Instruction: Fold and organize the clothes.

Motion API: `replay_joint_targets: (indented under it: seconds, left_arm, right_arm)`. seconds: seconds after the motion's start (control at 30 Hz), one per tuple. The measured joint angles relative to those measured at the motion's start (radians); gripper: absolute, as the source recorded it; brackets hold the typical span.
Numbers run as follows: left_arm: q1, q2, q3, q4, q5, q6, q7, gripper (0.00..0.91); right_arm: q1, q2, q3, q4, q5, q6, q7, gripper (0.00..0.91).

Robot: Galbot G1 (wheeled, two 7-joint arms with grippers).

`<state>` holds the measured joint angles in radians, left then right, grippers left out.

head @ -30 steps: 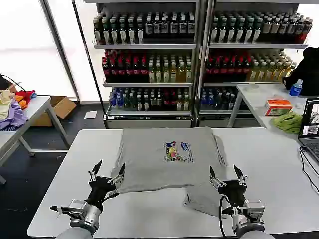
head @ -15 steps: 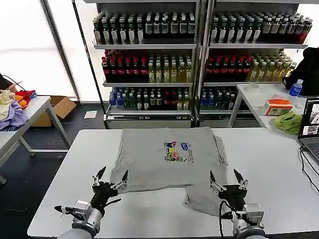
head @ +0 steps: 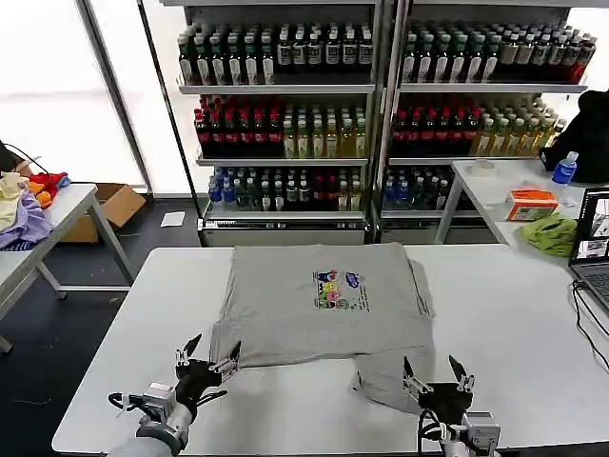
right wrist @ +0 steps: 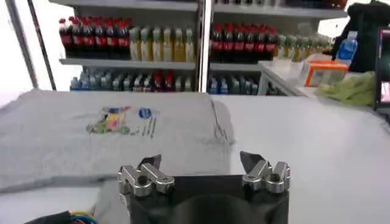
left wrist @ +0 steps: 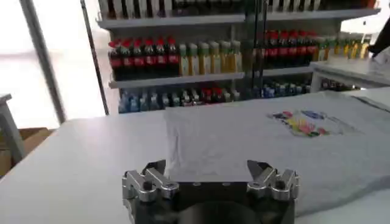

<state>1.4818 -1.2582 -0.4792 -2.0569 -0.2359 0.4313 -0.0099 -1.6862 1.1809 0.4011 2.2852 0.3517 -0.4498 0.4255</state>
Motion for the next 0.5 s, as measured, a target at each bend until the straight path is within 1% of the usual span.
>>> replay_joint_targets:
  seconds: [0.23,0.5]
  left_arm:
    - [0.013,0.012,0.005,0.019,-0.014,0.009,-0.004,0.907]
    - [0.011,0.013,0.016,0.028,-0.027,0.018,-0.007,0.907]
  right_arm:
    - [-0.02,0.011,-0.017,-0.015,-0.005,0.0,0.021,0.907]
    - [-0.023,0.024,-0.024,-0.035,-0.01,0.004,0.029,0.907]
